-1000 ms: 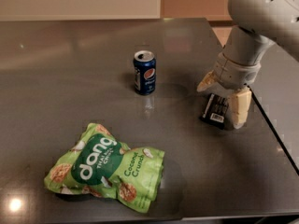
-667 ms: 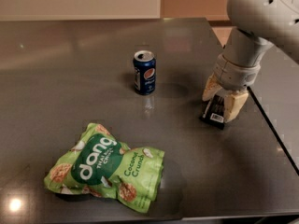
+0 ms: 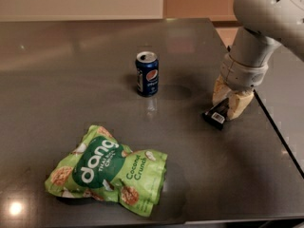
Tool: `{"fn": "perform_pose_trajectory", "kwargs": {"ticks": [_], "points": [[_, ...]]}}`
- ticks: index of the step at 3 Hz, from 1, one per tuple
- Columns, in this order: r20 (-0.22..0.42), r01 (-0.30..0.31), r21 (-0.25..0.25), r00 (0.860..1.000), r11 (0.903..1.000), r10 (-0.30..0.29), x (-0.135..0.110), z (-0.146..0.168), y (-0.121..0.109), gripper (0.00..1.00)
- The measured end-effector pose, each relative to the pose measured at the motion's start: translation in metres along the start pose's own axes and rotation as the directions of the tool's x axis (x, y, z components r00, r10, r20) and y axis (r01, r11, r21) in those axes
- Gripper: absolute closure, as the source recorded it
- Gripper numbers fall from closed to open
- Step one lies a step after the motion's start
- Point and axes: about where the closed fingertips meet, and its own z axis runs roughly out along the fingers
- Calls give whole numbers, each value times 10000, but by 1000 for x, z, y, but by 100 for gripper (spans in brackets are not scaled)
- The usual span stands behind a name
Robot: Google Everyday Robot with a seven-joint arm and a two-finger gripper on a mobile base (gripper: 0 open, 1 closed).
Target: Pick rxbar chocolate
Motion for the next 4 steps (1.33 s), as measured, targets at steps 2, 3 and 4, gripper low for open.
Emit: {"fn": "perform_pose_trajectory", "kwargs": {"ticks": [2,3,4], "points": [[-207,-175,331,9996,9993,182,-19,-30,2,100],[25,-396,534,9992,9978,396,-40,-55,0,100],[463,-728,742,9965,9946,695,-58,-81,-7,100]]}}
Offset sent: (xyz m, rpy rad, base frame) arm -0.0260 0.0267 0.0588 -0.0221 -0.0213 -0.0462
